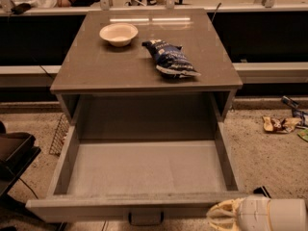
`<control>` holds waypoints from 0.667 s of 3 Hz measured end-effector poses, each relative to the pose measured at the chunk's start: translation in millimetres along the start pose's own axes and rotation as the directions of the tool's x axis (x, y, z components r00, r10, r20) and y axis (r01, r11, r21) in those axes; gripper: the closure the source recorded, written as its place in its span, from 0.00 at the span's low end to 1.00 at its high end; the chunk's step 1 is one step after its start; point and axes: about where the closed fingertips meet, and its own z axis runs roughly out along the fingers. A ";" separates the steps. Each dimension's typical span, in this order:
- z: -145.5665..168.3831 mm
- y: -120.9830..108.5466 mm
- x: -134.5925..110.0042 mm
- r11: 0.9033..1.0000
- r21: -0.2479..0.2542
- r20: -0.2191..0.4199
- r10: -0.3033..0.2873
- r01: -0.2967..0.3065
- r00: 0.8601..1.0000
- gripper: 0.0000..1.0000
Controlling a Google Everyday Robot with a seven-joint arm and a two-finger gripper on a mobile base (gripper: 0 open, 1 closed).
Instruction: Close top drawer
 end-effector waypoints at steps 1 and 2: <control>-0.5 1.2 0.3 1.000 0.000 0.000 0.000 0.000 1.000 1.00; 35.7 -29.9 -37.9 0.997 -0.024 0.062 -0.066 0.068 0.996 1.00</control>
Offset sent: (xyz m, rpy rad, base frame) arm 0.1267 0.1396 0.0158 0.1452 -0.1186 0.2319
